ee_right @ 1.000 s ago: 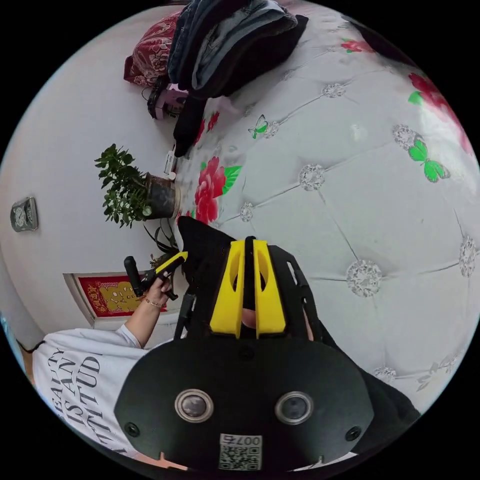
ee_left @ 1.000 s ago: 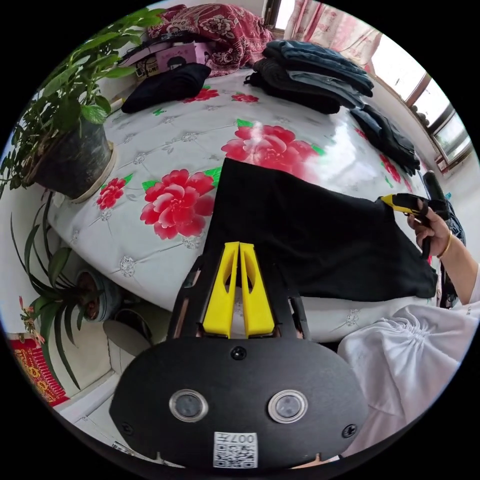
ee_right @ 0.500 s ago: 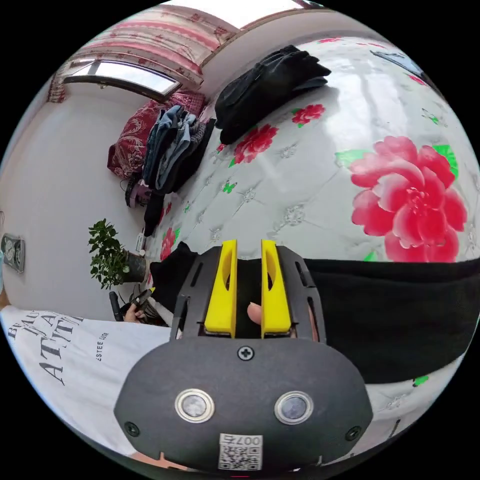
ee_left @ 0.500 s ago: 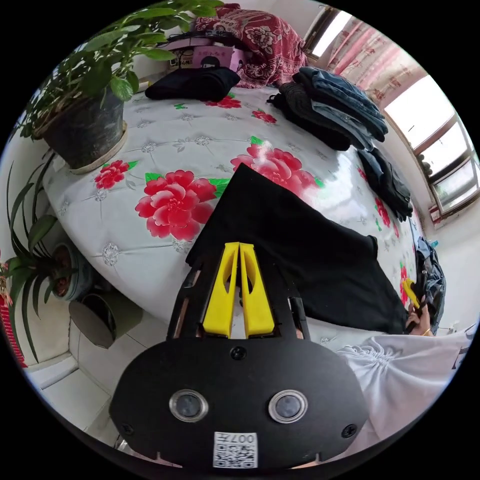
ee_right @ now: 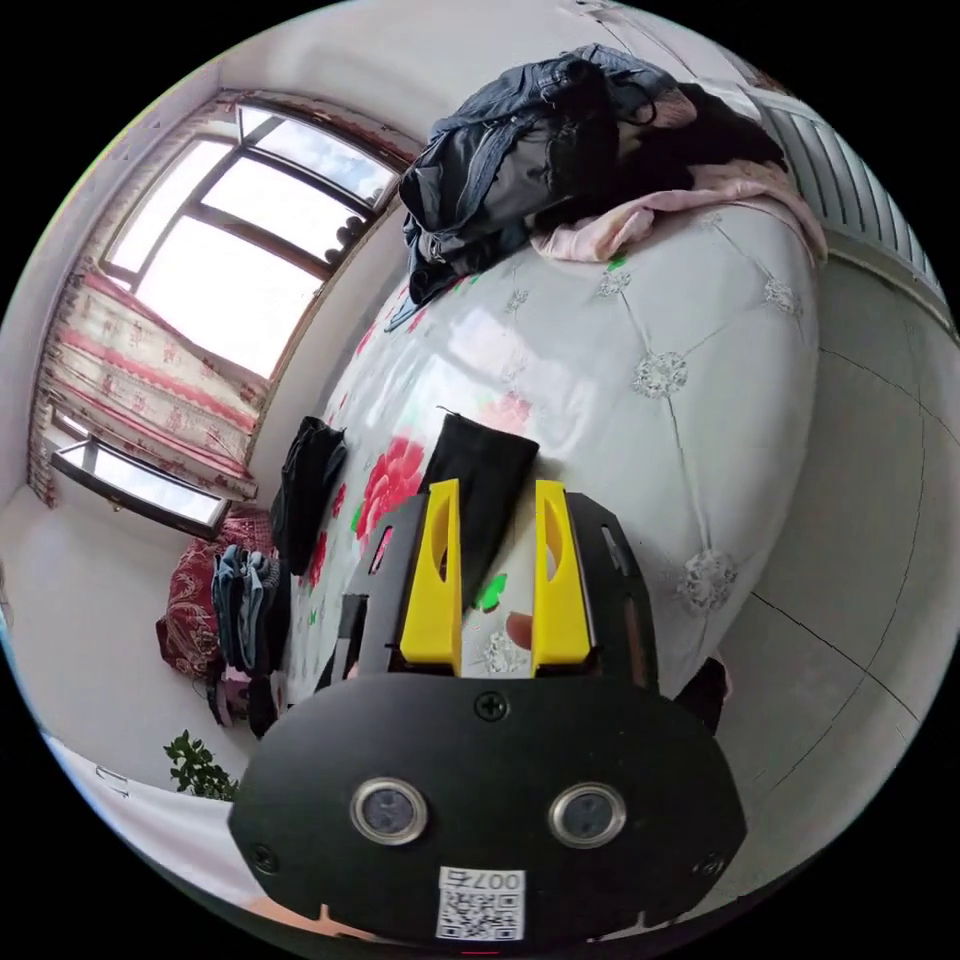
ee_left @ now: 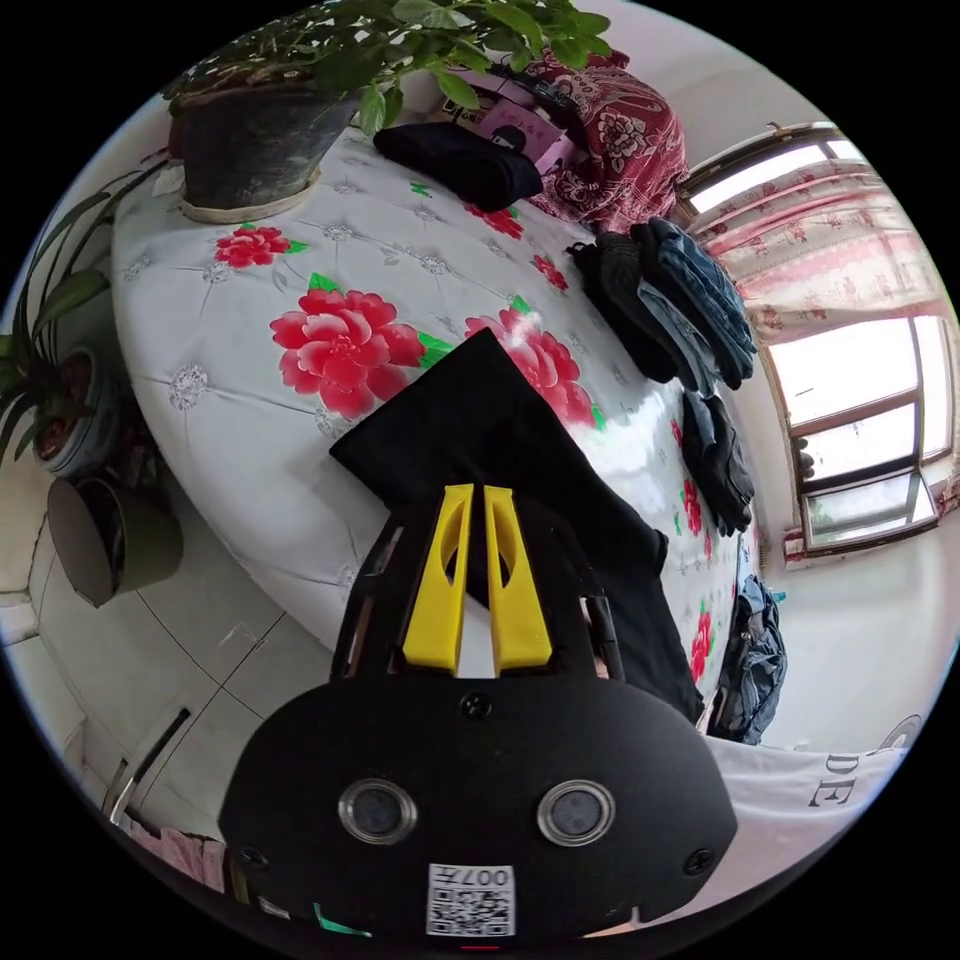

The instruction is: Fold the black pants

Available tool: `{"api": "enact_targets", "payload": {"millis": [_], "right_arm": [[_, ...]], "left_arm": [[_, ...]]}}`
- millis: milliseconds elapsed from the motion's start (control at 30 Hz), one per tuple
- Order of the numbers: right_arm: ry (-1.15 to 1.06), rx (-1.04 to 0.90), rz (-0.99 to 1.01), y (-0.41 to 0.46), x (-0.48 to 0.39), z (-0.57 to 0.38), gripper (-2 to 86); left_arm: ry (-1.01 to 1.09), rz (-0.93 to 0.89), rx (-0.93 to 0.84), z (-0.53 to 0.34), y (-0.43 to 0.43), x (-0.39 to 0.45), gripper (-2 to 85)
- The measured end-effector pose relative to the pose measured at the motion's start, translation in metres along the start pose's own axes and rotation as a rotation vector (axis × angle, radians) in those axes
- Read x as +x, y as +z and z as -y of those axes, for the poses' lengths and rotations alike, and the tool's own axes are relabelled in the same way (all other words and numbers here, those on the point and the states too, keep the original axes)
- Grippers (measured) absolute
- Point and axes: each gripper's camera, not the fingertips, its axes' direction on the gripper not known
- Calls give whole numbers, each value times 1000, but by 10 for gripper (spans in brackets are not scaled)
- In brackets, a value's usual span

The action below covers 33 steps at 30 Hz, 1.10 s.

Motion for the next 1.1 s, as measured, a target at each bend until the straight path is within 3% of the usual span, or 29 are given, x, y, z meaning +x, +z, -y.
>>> {"api": "enact_targets", "payload": {"millis": [200,333,467,633,767,967,1100], "right_arm": [[105,-17,96,14,11,22,36],[-26,-48,202,4,-21,37,16],[-93,-78,101,-11,-41,41,33],[2,-177,-15,-20,1,23,61],[68,-72,170,-33,22,-4,62],[136,25,273,-6,10,-12,43],[135,-26,235,11,-12,-13,26]], "left_arm": [[-23,-15,22,-3,-14,-14,45],[-85,-51,60,-8,-26,-33,56],[-132,-117,73,-10,-33,-54,56],[-141,-126,68,-9,-35,-69,56],[-160,-118,48,-3,-31,-76,56],[-197,-132,51,6,-34,-73,58],[-174,-114,63,5,-40,-68,58]]}}
